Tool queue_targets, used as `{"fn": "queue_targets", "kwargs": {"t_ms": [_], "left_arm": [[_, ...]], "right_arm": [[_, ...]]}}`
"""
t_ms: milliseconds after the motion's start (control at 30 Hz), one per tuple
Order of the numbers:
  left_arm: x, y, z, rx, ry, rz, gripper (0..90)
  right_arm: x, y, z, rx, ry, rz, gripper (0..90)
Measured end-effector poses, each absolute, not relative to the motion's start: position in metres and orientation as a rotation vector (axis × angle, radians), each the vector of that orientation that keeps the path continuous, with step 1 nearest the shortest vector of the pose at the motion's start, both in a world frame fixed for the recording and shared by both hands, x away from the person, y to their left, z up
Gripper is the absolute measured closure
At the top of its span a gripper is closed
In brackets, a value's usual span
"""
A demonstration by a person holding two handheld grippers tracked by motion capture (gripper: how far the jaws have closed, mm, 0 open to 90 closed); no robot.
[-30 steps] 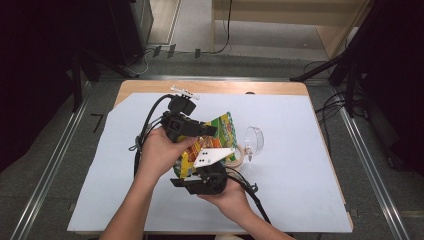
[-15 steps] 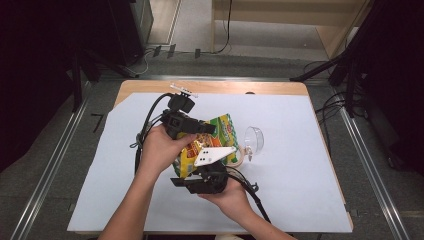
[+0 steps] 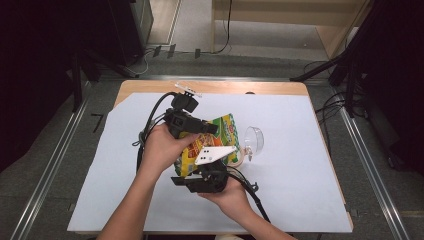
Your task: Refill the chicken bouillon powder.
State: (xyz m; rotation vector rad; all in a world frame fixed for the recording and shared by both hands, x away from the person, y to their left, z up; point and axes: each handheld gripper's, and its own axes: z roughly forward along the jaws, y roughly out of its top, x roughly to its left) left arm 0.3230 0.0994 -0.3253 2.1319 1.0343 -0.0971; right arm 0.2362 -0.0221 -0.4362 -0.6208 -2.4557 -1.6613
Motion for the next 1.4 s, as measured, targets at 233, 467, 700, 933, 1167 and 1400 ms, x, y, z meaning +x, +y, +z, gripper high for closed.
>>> {"fn": "queue_targets", "kwargs": {"t_ms": [233, 467, 700, 933, 1167, 1400], "left_arm": [[0.33, 0.101, -0.324, 2.13, 1.035, -0.141, 76.8], [0.33, 0.105, -0.322, 2.109, 1.041, -0.127, 76.9], [0.323, 0.109, -0.319, 2.103, 1.039, -0.098, 77.0], [0.319, 0.112, -0.318, 2.091, 1.041, -0.086, 77.1], [0.313, 0.108, -0.318, 2.089, 1.016, -0.07, 77.1], [0.309, 0.108, -0.315, 2.084, 1.013, -0.039, 77.2]], "right_arm": [[0.24, -0.02, -0.432, -0.618, -2.47, -1.646, 70.2], [0.243, -0.017, -0.433, -0.619, -2.468, -1.654, 70.4], [0.241, -0.013, -0.432, -0.599, -2.464, -1.666, 70.5], [0.239, -0.01, -0.431, -0.585, -2.468, -1.671, 70.5], [0.239, -0.015, -0.433, -0.568, -2.492, -1.658, 70.3], [0.239, -0.016, -0.433, -0.564, -2.493, -1.663, 70.3]]}}
